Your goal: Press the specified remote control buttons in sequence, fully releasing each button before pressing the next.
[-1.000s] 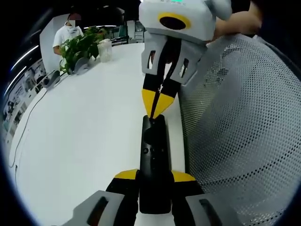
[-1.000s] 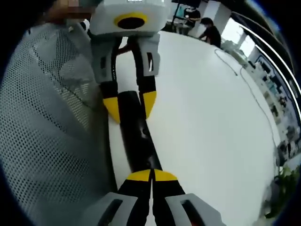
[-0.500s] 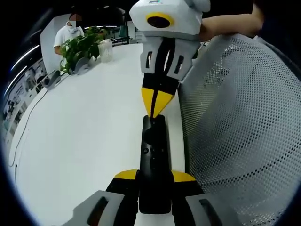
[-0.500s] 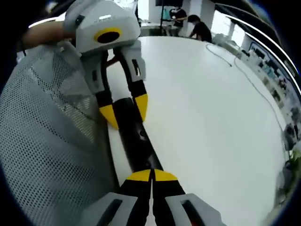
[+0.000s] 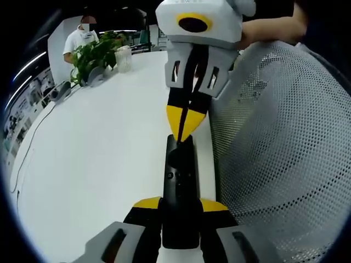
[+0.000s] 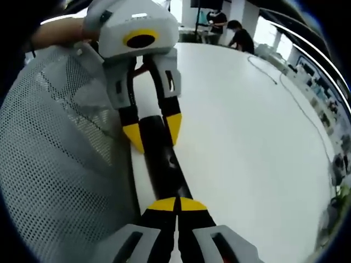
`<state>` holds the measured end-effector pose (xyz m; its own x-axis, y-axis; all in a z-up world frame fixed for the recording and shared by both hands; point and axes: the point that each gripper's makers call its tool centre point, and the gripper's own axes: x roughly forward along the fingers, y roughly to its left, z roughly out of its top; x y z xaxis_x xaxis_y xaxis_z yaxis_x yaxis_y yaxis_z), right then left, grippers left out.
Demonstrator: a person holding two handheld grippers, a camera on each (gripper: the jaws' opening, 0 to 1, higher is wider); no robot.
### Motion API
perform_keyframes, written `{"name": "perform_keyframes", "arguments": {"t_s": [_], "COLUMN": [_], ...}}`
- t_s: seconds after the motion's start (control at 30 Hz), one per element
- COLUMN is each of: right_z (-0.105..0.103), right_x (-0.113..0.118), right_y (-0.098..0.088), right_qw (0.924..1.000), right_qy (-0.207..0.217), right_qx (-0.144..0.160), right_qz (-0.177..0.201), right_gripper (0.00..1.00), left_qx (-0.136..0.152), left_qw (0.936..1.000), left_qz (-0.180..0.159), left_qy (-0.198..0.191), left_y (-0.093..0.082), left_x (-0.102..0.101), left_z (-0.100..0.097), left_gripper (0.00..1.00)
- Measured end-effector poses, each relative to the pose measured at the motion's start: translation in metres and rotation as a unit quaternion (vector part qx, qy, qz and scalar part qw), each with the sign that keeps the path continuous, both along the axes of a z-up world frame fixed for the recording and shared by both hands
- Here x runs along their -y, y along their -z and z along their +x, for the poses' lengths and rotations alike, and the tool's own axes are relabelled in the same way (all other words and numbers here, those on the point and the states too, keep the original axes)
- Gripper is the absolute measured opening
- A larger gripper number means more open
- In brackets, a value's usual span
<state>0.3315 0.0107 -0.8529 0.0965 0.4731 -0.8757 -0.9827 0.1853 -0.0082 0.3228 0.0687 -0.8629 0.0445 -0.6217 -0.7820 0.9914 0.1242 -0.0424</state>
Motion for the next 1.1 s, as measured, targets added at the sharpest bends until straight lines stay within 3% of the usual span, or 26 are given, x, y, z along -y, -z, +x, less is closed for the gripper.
{"name": "perform_keyframes", "arguments": {"t_s": [0.43, 0.5, 0.8, 0.87, 1.03, 1.07, 1.1], "right_z": [0.000, 0.003, 0.002, 0.003, 0.003, 0.002, 0.001], "right_x": [-0.003, -0.003, -0.003, -0.002, -0.002, -0.002, -0.004], "right_y": [0.003, 0.003, 0.003, 0.002, 0.000, 0.001, 0.000], "right_qw": [0.9981, 0.9988, 0.9988, 0.9996, 0.9999, 0.9999, 0.9999], "right_qy": [-0.032, -0.013, -0.021, -0.002, 0.015, 0.016, 0.011], "right_qx": [0.035, 0.029, 0.033, 0.020, -0.002, -0.003, -0.001], "right_qz": [-0.039, -0.037, -0.028, -0.020, -0.005, -0.005, -0.002], "right_gripper": [0.00, 0.00, 0.00, 0.00, 0.00, 0.00, 0.00], "left_qx": [-0.002, -0.003, -0.002, -0.004, -0.022, -0.038, -0.034], "left_qw": [1.0000, 1.0000, 1.0000, 1.0000, 0.9997, 0.9993, 0.9993], "left_qz": [0.004, 0.004, 0.004, 0.004, -0.003, -0.005, -0.008], "left_qy": [-0.002, -0.003, -0.003, -0.004, -0.004, 0.004, 0.015], "left_y": [0.000, 0.000, 0.000, 0.000, -0.001, -0.001, -0.001], "left_x": [0.000, 0.000, 0.000, 0.000, 0.001, 0.001, 0.002], "left_z": [0.000, 0.000, 0.000, 0.000, -0.004, -0.011, -0.012], "left_gripper": [0.25, 0.25, 0.25, 0.25, 0.25, 0.25, 0.25]}}
